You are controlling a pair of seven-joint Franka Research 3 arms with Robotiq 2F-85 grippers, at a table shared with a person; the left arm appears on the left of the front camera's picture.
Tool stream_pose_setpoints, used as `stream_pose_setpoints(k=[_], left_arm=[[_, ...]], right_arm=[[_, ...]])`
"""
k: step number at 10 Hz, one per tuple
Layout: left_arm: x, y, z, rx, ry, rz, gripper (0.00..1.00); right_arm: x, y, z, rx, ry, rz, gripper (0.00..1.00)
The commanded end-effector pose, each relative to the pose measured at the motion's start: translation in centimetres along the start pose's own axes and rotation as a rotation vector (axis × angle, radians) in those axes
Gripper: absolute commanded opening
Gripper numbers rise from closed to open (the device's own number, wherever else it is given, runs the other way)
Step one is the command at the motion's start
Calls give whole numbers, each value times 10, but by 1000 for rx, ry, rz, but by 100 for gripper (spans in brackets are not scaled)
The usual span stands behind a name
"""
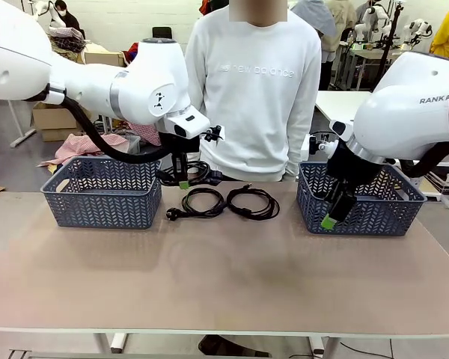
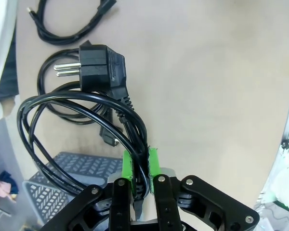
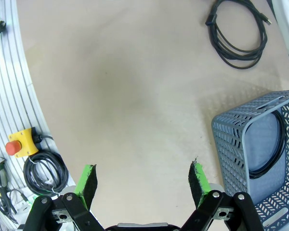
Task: Organize the cables according to human instructions.
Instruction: Pick up a bundle of cables and place it in the basket indicated by the human.
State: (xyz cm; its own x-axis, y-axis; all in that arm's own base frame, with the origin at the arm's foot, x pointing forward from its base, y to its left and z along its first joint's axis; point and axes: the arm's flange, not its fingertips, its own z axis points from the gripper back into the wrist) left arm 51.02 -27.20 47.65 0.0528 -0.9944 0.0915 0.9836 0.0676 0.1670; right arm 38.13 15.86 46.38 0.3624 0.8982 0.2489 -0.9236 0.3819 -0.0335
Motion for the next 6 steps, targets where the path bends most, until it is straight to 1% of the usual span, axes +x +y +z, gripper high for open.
stream_pose_setpoints(k=[1,4,6], left_arm=[[-21,4,14,51,7,4,15],[-50,13,26,76,15,-1,15],[-84,25,30,81,24,-28,15]], right_arm=[[2,0,1,-6,2,-3,100],[2,0,1,-6,2,-3,100],[2,0,1,-6,2,-3,100]])
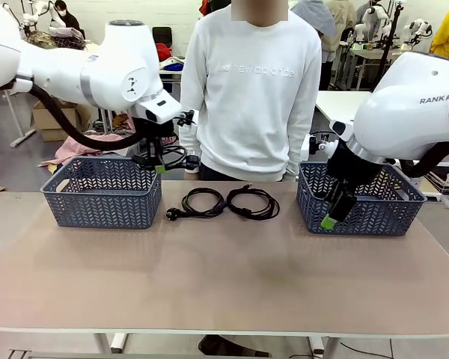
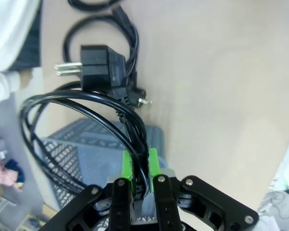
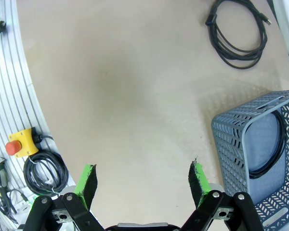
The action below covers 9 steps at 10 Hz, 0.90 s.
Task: Organize the cables according to human instructions.
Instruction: Pick up a bundle of cables and place it in the basket indicated by the human.
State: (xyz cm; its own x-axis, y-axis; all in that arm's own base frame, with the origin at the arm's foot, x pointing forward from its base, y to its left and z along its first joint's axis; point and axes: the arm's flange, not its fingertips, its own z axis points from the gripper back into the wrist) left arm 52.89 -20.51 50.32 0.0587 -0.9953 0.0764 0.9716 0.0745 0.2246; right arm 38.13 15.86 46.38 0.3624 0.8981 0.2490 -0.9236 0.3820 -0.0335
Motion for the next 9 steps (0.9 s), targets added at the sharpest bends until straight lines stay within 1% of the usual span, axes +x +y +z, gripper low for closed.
stream_pose_setpoints(k=[1,5,6,9], left_arm=[[-39,3,2,35,26,-35,15],[-98,15,-4,55,35,-31,15],[-111,17,-7,49,21,-19,15],[-139,12,-17,33,7,-21,15]], right_arm=[[2,0,1,-6,2,-3,100],[2,0,1,-6,2,-3,100],[2,0,1,-6,2,-3,100],[2,0,1,-6,2,-3,100]])
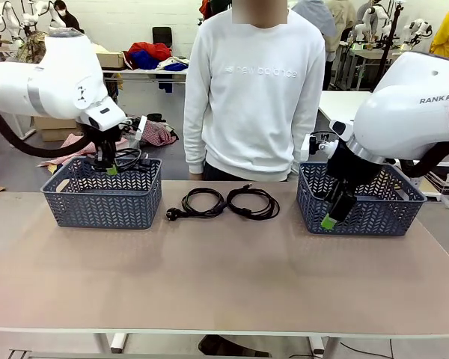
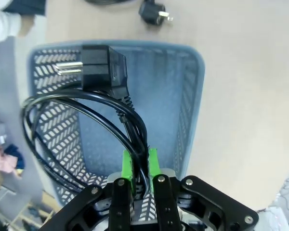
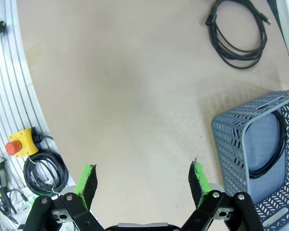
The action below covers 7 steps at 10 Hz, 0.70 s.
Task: Organize the cables according to human instructions.
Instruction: Pick up a bundle of cables and place it in the basket indicated by the human.
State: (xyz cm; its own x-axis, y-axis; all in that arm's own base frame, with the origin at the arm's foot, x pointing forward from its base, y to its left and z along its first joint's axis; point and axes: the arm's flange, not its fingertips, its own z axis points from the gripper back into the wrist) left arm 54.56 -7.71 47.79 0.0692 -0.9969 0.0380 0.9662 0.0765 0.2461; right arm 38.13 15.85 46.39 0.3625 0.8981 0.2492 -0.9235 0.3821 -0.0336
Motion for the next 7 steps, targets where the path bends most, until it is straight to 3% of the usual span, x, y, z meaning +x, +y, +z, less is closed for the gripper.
stream_pose_setpoints(k=[1,7], left_arm=[[-18,-9,1,10,-37,-19,15],[-26,-2,-23,10,-33,-4,15]], right_arm=[[2,0,1,-6,2,-2,100],[2,0,1,-6,2,-2,100]])
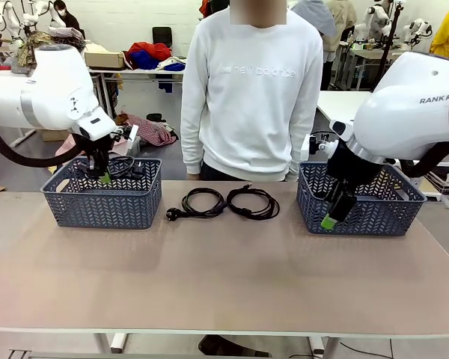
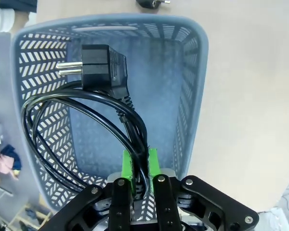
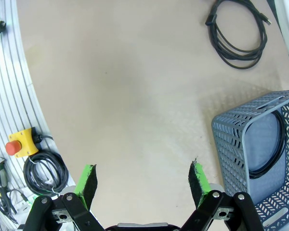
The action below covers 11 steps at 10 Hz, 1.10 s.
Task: Organize the cables according to human instructions.
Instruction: Pick up a bundle of cables and place it in the basket indicated by the human.
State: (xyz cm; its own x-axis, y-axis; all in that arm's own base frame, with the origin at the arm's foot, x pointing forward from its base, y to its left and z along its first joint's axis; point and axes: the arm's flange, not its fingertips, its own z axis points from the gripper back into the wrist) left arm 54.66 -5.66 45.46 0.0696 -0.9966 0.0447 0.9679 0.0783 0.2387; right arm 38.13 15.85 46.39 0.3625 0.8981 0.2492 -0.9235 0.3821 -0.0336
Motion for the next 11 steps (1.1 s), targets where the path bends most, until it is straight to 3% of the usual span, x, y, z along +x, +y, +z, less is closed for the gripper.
stream_pose_setpoints(k=[1,2,7,11], left_arm=[[-4,4,-4,13,-23,-5,15],[-4,6,-6,9,-15,-7,15],[-1,13,2,-24,1,-20,63],[4,23,14,-132,-43,-32,100]], right_arm=[[2,0,1,-6,2,-2,100],[2,0,1,-6,2,-2,100],[2,0,1,-6,2,-2,100],[2,0,1,-6,2,-2,100]])
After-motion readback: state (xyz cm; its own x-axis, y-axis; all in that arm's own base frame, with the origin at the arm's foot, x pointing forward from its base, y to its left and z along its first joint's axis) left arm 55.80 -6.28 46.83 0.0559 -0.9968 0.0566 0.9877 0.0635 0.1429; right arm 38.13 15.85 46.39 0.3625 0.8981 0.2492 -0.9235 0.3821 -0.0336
